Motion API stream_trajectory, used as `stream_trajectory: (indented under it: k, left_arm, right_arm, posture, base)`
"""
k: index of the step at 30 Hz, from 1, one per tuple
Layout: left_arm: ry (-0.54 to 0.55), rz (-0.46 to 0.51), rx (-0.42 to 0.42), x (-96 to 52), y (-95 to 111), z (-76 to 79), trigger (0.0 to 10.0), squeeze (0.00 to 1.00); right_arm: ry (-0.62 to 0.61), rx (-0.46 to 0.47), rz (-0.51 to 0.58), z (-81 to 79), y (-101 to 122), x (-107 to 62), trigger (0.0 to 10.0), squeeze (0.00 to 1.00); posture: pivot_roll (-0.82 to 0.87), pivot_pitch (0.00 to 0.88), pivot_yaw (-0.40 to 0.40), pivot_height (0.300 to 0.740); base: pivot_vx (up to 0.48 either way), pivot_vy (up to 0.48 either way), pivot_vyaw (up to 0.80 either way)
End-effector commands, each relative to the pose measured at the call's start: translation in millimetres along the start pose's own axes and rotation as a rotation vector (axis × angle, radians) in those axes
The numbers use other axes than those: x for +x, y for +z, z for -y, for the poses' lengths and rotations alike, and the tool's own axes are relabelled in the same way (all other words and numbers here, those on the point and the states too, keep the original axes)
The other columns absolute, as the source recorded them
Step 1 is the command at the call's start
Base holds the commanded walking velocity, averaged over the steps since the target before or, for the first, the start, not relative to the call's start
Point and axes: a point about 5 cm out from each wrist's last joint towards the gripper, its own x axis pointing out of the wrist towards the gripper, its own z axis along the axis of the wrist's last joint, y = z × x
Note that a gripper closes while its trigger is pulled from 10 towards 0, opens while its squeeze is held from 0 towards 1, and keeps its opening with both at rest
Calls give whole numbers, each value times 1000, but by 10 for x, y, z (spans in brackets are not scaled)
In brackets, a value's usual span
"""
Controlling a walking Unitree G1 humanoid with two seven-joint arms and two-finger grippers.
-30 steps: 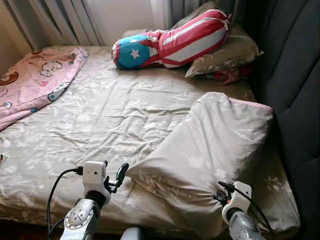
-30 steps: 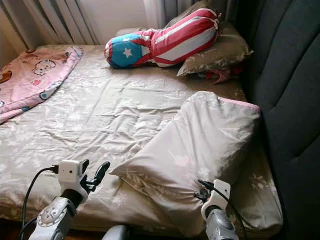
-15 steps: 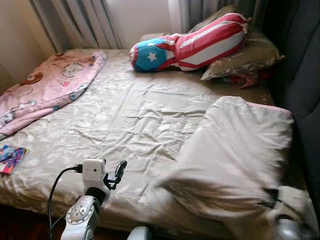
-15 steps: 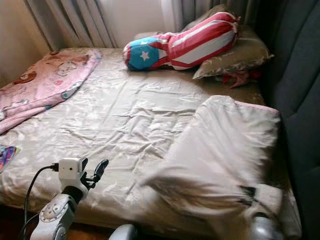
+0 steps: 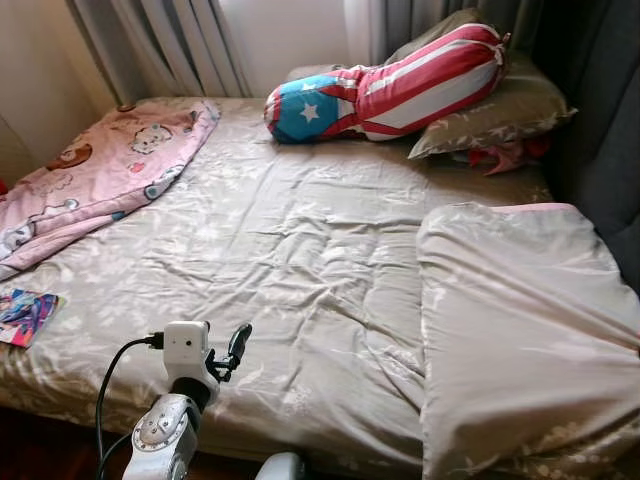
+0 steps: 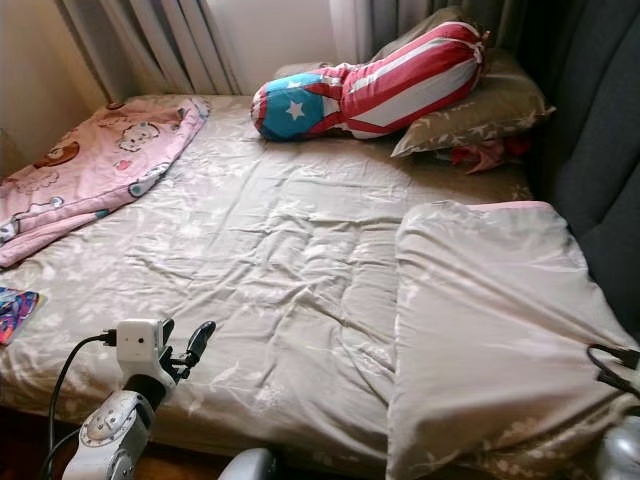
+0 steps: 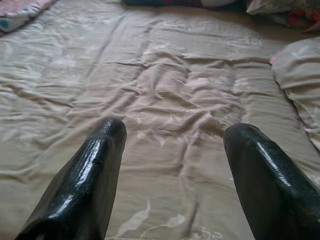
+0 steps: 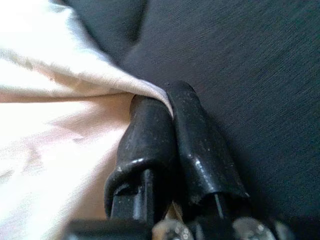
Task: Clean up the room
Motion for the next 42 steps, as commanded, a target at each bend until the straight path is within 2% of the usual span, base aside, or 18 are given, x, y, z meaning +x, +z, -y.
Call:
stream_trajectory:
  k: [1,5,6,7,12,13,14,15,16,18,19,21,22,25,28,29,35,42]
  left_arm:
    - [7,2,5,-8,5,-34,10000,0]
    - [11,1,4,-10,6,-46,10000,0]
    - [12,1,4,-9,5,-47,10000,0]
    - [12,0,3,-7,0,-45,10000,0]
    - [11,-4,-4,6,-25,-13,10000,0]
    - [10,-5,-6,8,-30,-6,10000,0]
    - [9,-6,-7,9,-33,-2,10000,0]
    - [9,-7,-8,10,-36,2,10000,0]
    - [8,-9,-9,13,-43,6,10000,0]
    - [11,-27,-11,29,-92,-1,10000,0]
    - [11,-27,-11,29,-92,-1,10000,0]
    - [35,-71,-23,51,-198,-40,10000,0]
    - [35,-71,-23,51,-198,-40,10000,0]
    - [81,-152,-64,58,-377,-108,10000,0]
    - [79,-222,-60,38,-503,-134,10000,0]
    - [80,-260,-57,14,-575,-158,10000,0]
    - [106,-363,-40,-66,-772,-228,10000,0]
    - [120,-495,-6,-211,-1019,-213,10000,0]
  right_arm:
    - [68,29,-17,-145,-56,-58,10000,0]
    - [139,46,-14,-273,-81,-95,10000,0]
    - [167,52,-15,-323,-91,-115,10000,729]
    - [232,76,-27,-433,-127,-163,10000,1000]
    - [336,125,-10,-625,-144,-268,10000,1000]
    - [365,138,-2,-674,-144,-296,10000,616]
    - [384,147,3,-707,-144,-316,10000,616]
    - [409,155,6,-747,-148,-340,10000,196]
    - [450,169,4,-813,-159,-381,10000,0]
    - [594,191,-18,-1068,-245,-568,10000,0]
    - [594,191,-18,-1068,-245,-568,10000,0]
    - [677,201,-82,-1269,-427,-781,10000,0]
    - [677,201,-82,-1269,-427,-781,10000,0]
    - [660,219,-231,-1329,-749,-966,10000,0]
    - [654,228,-297,-1345,-876,-1048,10000,0]
    - [676,199,-330,-1366,-958,-1111,10000,0]
    - [736,137,-391,-1407,-1108,-1238,10000,0]
    - [751,99,-454,-1402,-1221,-1296,10000,0]
  posture:
    - [-56,0,74,662]
    - [-53,0,74,662]
    - [-53,0,74,662]
    - [-54,0,73,662]
    - [-57,0,75,662]
    - [-59,0,76,662]
    - [-59,0,76,662]
    - [-59,0,76,662]
    - [-59,0,76,662]
    - [-61,0,73,662]
    - [-61,0,73,662]
    - [-54,0,71,662]
    - [-54,0,71,662]
    - [-53,0,75,682]
    - [-57,0,77,702]
    - [-63,0,82,712]
    - [-61,0,83,740]
    - [-69,0,84,740]
  base:
    - [0,0,0]
    - [0,0,0]
    - [0,0,0]
    - [0,0,0]
    - [0,0,0]
    - [0,0,0]
    - [0,0,0]
    - [0,0,0]
    - [0,0,0]
    - [0,0,0]
    - [0,0,0]
    - [0,0,0]
    - [0,0,0]
    - [0,0,0]
    - [0,0,0]
    - [0,0,0]
    - [0,0,0]
    - [0,0,0]
